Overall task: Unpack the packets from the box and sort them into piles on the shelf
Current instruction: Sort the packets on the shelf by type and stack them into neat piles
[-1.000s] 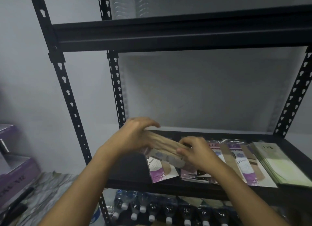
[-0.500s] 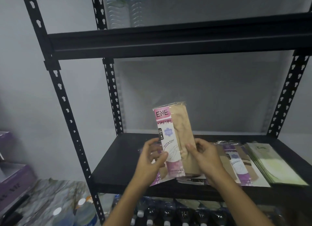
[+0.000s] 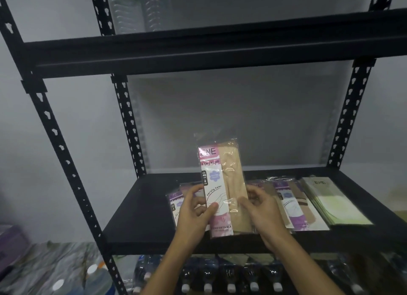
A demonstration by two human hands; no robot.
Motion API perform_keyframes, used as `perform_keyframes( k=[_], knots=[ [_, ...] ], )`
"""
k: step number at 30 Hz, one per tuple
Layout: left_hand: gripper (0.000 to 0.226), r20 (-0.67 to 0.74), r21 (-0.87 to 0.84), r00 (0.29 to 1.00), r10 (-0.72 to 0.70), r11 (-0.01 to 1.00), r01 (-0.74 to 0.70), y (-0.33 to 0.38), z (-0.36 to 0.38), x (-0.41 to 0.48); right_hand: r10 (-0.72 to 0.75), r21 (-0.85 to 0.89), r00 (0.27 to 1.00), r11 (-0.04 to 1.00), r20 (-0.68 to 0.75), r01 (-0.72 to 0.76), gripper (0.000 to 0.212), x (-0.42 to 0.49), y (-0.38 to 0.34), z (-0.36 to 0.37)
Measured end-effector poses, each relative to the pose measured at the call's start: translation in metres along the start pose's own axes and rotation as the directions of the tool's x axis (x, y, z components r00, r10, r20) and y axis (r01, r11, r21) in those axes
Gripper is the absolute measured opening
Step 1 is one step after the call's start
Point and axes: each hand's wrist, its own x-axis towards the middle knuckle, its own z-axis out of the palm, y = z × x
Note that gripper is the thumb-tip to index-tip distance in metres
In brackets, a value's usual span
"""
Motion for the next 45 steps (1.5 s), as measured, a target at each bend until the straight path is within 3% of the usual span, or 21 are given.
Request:
perform_keyframes(
  k=[11, 19, 23, 27, 34, 40, 45],
  knots=[
    [0.037, 0.046, 0.260, 0.999, 0.029, 0.965, -0.040, -0.011, 0.063, 0.020, 0.004, -0.028, 0.982, 1.000, -0.191, -0.010, 0.024, 0.012, 0.012, -0.060],
    [0.045, 0.029, 0.464, 0.999, -0.041, 0.886, 0.023, -0.031, 0.111, 0.044, 0.047, -0.237, 0.957, 0.964, -0.286, -0.119, 0.019, 0.038, 0.034, -0.093],
    [0.043, 0.012, 0.642, 1.000, -0.026, 0.767, 0.012, -0.041, 0.123, 0.059, 0.067, -0.327, 0.954, 0.930, -0.292, -0.166, 0.018, 0.056, 0.047, -0.099],
    [0.041, -0.007, 0.797, 1.000, -0.011, 0.603, 0.012, -0.055, 0.128, 0.073, 0.080, -0.432, 0.960, 0.881, -0.269, -0.194, 0.032, 0.072, 0.059, -0.098],
    [0.046, 0.002, 0.916, 0.999, -0.041, 0.400, 0.015, -0.079, 0.126, 0.077, 0.091, -0.515, 0.964, 0.831, -0.248, -0.211, 0.029, 0.078, 0.083, -0.085],
    [0.051, 0.006, 0.927, 1.000, -0.022, 0.375, 0.002, -0.084, 0.124, 0.075, 0.076, -0.499, 0.963, 0.843, -0.260, -0.201, 0.026, 0.078, 0.091, -0.087],
    [0.046, -0.005, 0.910, 0.997, -0.073, 0.414, 0.035, -0.077, 0.124, 0.078, 0.084, -0.495, 0.961, 0.843, -0.262, -0.209, 0.023, 0.082, 0.086, -0.089]
  ],
)
